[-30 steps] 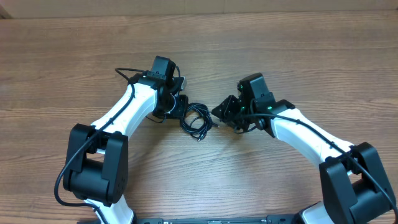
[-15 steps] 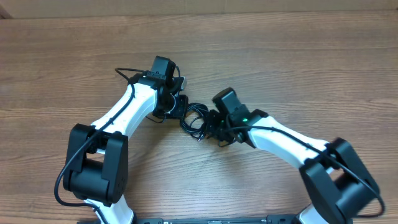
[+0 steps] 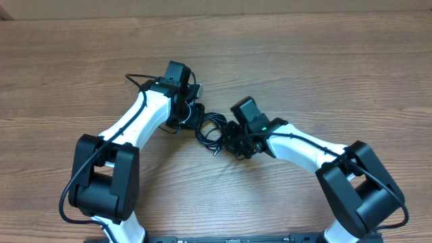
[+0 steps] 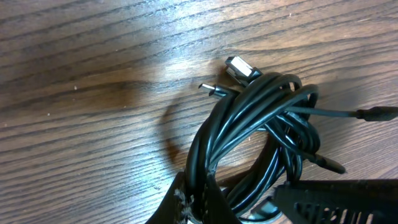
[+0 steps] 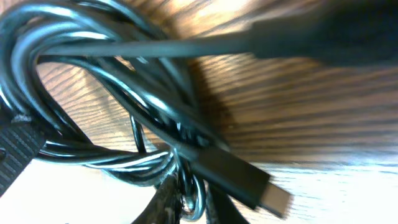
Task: Untangle cables
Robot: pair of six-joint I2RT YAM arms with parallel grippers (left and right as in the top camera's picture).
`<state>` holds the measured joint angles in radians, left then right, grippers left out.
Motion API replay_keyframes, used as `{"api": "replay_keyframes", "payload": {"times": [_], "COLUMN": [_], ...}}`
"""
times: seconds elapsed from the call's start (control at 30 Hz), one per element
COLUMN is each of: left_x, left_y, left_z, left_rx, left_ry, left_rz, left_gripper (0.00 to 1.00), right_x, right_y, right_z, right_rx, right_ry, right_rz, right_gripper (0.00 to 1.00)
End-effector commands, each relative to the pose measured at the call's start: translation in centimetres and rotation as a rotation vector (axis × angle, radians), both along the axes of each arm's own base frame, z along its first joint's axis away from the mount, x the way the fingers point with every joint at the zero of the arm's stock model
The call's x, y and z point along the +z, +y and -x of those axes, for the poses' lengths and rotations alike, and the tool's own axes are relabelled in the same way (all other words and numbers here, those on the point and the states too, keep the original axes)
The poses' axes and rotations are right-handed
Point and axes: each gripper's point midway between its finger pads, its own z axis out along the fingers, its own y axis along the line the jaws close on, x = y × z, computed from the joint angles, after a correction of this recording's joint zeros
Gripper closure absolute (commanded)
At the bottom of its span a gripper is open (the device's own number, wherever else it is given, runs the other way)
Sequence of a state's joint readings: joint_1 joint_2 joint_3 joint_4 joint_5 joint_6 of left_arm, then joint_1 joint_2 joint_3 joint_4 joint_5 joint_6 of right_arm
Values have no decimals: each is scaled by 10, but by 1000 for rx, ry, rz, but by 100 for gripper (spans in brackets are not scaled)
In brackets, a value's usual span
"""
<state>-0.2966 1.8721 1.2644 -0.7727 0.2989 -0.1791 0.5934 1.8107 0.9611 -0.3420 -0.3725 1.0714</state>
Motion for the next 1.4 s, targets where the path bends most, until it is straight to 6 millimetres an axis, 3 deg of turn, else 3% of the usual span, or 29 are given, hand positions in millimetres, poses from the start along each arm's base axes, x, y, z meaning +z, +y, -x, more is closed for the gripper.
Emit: {"api": "replay_keyframes", "payload": {"times": [0.0,0.3,0.5,0.97,1.2,1.3,1.33,1.37], "left_x": [-2,-2,-2,-2,-2,-2,-2,-2], "left_y": [-5,-6,-6,-6,-6,-6,-6,-6], "left_z": [2,1,1,1,1,2,2,2], "left_rx": [-33,-34,-34,-34,-34,-34,-34,-34], "left_ry": [-5,-8,-7,-7,-7,-5,-4,-4], "left_rz": [6,7,8,8,7,6,6,6], "left_gripper": [96,96,95,95,96,96,96,96], "right_x": [10,9,2,-9,-40,-53,-52,-47], "right_y": [4,7,11,0,-14,-17,-13,-10], "right_z": [1,-6,-3,-10,0,4,6,4], "right_rx": [58,21,-41,-193,-229,-225,-216,-207], "right_ry": [30,-8,-28,-148,-100,-73,-62,-61], "right_rz": [-96,-72,13,213,322,344,327,302], "right_gripper": [84,85,92,89,83,89,96,96]}}
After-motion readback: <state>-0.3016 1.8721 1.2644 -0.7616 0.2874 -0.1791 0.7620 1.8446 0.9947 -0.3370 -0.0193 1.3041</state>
